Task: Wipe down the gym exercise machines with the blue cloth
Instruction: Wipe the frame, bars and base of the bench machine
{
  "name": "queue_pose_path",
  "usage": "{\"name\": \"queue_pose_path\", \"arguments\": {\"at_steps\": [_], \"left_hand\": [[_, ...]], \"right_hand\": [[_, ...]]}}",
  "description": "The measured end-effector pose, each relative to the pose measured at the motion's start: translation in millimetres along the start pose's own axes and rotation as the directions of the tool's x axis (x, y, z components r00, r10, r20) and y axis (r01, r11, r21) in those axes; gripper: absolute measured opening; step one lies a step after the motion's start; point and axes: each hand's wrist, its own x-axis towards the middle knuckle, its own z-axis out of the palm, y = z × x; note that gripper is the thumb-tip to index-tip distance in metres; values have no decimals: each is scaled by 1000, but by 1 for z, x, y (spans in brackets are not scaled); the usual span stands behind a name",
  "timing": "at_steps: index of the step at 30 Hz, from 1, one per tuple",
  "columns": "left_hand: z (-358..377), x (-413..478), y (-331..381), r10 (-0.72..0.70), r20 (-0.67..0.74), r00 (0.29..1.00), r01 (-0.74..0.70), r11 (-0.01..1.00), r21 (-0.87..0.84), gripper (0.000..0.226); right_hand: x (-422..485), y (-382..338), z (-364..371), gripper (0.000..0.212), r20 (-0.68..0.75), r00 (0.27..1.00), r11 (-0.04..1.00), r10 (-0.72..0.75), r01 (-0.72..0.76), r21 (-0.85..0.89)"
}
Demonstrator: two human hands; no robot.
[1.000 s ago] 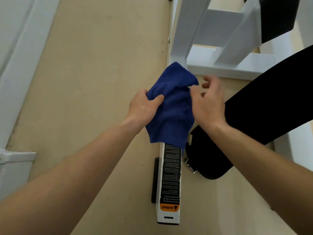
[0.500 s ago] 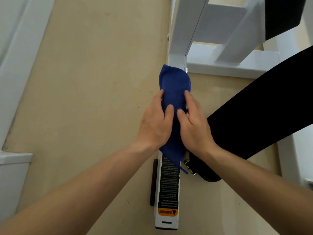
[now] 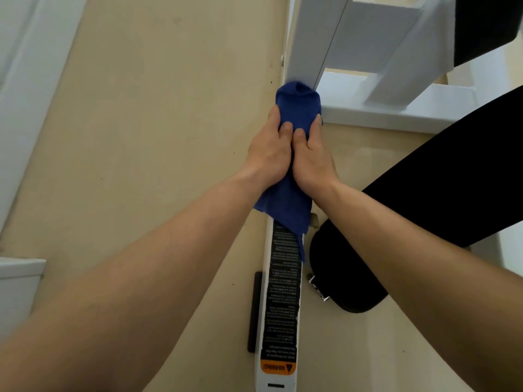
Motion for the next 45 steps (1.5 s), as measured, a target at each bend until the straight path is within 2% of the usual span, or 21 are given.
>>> {"name": "queue_pose_path", "arguments": {"at_steps": [5, 8, 14, 17, 22, 29, 33, 37, 42, 45], "left_hand": [[-1, -40, -7, 20, 25, 1000, -19, 999, -33, 40], [-1, -86, -19, 12, 49, 999, -9, 999, -53, 42], [8, -171, -51, -23, 86, 996, 32, 994, -103, 58], [9, -208, -60, -22, 93, 995, 32, 993, -111, 58], [8, -196, -57, 28, 77, 997, -20, 995, -98, 58], [11, -138, -48, -17, 34, 999, 20, 997, -76, 61], [14, -177, -62, -13, 36, 999, 17, 994, -108, 67], [17, -248, -81, -39, 57, 998, 48, 986, -160, 62], [20, -321, -90, -101, 91, 991, 123, 948, -292, 61], [22, -322, -86, -126, 66, 990, 140, 948, -284, 64]], "right_hand": [[-25, 16, 0, 60, 60, 997, 998, -48, 46, 35], [-62, 34, 1, 61, 102, 991, 995, -88, 82, 63], [-146, 57, 2, 66, 197, 978, 997, -66, 59, 43], [-182, 68, 3, 67, 227, 969, 994, -94, 78, 77], [-176, 66, 4, 67, 199, 977, 996, -72, 60, 66], [-119, 52, 4, 65, 94, 993, 997, -66, 69, -39], [-158, 61, 4, 63, 143, 985, 993, -95, 104, -61], [-221, 74, 3, 62, 193, 975, 993, -108, 114, -19], [-284, 88, 3, 66, 308, 951, 999, -40, 39, 8], [-285, 91, 7, 67, 281, 959, 999, -35, 32, 15]]}}
